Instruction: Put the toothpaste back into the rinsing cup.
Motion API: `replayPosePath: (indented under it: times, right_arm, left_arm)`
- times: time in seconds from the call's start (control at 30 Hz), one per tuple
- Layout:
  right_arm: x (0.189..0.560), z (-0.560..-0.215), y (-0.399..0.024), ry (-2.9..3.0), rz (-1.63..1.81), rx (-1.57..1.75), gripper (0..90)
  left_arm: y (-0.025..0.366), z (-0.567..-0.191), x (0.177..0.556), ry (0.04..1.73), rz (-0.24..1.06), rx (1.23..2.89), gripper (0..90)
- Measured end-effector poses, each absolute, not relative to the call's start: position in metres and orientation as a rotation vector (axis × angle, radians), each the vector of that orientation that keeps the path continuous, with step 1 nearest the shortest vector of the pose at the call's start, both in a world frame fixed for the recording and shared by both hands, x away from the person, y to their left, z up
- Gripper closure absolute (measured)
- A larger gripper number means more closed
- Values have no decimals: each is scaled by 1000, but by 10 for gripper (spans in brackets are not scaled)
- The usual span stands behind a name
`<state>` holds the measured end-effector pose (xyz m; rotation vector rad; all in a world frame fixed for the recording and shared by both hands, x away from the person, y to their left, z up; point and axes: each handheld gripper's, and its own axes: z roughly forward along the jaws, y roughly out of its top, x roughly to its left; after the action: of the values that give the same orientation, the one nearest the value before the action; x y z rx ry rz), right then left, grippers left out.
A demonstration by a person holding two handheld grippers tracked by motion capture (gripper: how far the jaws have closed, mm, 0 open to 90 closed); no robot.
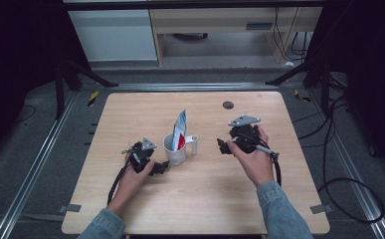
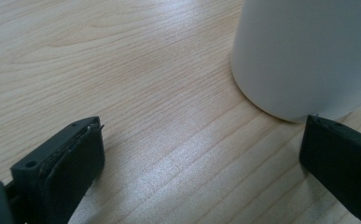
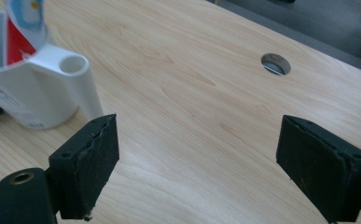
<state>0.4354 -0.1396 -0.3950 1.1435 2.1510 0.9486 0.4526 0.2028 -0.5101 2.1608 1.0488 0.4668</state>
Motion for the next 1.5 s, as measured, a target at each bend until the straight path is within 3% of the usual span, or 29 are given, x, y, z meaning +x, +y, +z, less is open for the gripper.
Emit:
replayPosePath:
  times: [1.5]
  right_arm:
    - [421,-490,-206,2104,918,1405,155]
  left_arm:
    - [203,-510,453,1049,467,2160,0]
